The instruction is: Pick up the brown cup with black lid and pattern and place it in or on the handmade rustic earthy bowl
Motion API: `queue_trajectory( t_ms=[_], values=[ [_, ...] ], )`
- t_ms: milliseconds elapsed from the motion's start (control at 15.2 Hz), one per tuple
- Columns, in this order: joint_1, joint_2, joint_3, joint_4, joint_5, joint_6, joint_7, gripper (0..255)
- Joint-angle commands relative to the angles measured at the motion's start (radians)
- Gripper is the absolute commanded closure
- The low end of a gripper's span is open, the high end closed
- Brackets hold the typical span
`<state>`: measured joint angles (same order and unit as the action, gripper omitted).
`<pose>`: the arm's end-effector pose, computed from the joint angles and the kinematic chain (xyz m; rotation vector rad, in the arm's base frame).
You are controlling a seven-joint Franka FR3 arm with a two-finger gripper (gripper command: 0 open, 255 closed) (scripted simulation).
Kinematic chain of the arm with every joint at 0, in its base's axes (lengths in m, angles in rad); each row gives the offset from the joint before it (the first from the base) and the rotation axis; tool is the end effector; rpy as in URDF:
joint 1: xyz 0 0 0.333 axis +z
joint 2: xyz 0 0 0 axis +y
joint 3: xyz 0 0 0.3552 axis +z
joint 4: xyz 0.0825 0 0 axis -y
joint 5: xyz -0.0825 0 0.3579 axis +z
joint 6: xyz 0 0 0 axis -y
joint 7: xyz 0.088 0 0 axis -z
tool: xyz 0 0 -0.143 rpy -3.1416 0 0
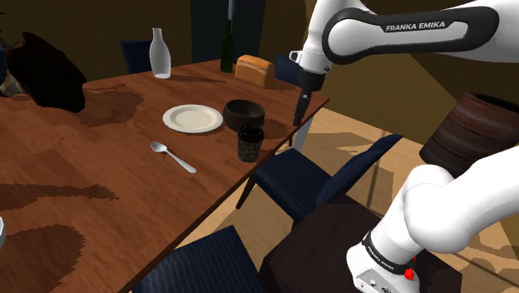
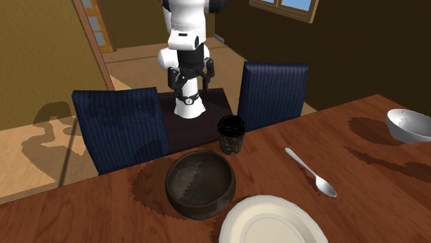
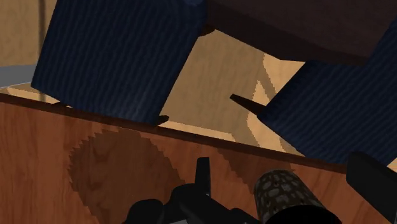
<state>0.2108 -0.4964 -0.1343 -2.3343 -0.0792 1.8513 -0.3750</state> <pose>0.3615 0.0122 0.5259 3.0349 0.7568 0.0132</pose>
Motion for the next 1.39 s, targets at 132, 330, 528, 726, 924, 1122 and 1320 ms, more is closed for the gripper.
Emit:
queue_trajectory(
  t_ms=[132,330,528,726,924,1122,1320],
  values=[
    [0.066,0.11,-0.013,0.03,0.032,0.113,-0.148,0],
    [0.112,0.185,-0.016,0.059,0.062,0.182,-0.259,0],
    [0.139,0.234,-0.016,0.068,0.085,0.234,-0.329,0],
    [0.139,0.25,-0.016,0.043,0.087,0.275,-0.331,0],
    [0.14,0.268,-0.017,0.019,0.09,0.317,-0.333,0],
    [0.141,0.272,-0.017,0.015,0.091,0.325,-0.334,0],
    [0.141,0.272,-0.017,0.015,0.091,0.325,-0.334,0]
  ],
)
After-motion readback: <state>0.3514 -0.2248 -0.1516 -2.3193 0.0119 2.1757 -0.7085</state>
